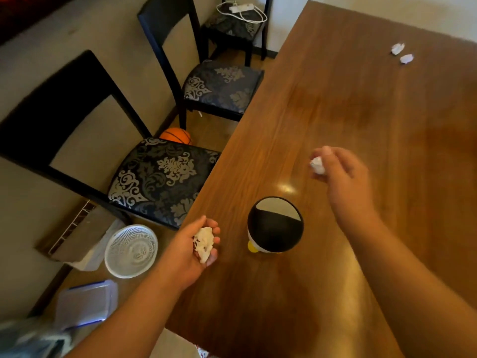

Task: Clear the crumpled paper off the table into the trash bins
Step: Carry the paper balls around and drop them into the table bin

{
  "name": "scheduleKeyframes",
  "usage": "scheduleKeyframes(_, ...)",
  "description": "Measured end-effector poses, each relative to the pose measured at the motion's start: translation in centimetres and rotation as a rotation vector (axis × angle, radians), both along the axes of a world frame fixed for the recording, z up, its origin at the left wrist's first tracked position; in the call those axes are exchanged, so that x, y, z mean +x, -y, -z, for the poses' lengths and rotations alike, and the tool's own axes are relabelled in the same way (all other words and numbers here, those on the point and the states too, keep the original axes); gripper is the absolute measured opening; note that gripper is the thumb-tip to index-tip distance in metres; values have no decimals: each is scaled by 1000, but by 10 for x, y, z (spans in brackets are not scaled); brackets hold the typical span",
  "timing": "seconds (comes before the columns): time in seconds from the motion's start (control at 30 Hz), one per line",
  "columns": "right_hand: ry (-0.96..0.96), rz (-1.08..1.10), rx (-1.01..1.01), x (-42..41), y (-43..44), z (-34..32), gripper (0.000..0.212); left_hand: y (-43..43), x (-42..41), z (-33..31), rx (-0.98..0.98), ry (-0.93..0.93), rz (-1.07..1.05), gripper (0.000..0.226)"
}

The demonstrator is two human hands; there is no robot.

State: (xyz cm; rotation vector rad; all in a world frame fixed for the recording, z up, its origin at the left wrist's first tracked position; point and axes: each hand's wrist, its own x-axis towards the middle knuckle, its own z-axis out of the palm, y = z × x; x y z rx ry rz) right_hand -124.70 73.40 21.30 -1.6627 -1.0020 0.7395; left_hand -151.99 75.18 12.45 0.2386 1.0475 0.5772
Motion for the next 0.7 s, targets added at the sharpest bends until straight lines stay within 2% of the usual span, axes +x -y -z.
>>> scheduleKeyframes(0.07, 301, -302, -124, -8, 14, 29, 34, -4, 5, 1, -8, -6, -21, 21)
scheduleKeyframes(0.1, 391, -393, -142, -7, 22, 42, 39, -6, 8, 1, -2, -6, -26, 22)
scheduleKeyframes(0.13, 395, -393, -149, -1, 29, 51, 44, -8, 12, 0, 13, -2, -27, 21)
scheduleKeyframes(0.2, 258, -224, -173, 14, 41, 61, 50, -17, 22, -6, 49, -5, -22, 22)
scheduleKeyframes(0.27, 173, -118, -205, 25, 54, 68, 49, -30, 37, -16, 96, -25, -9, 25)
scheduleKeyframes(0.43, 164, -218, -361, 29, 100, 88, 34, -70, 100, -51, 424, -67, 141, 28)
scheduleKeyframes(0.57, 149, -272, -477, 26, 137, 103, 37, -85, 143, -69, 736, -167, 310, 26)
scheduleKeyframes(0.63, 124, -289, -509, 25, 153, 109, 40, -83, 152, -66, 905, -311, 509, 24)
scheduleKeyframes(0.7, 115, -288, -508, 26, 167, 114, 42, -76, 153, -57, 1027, -444, 914, 22)
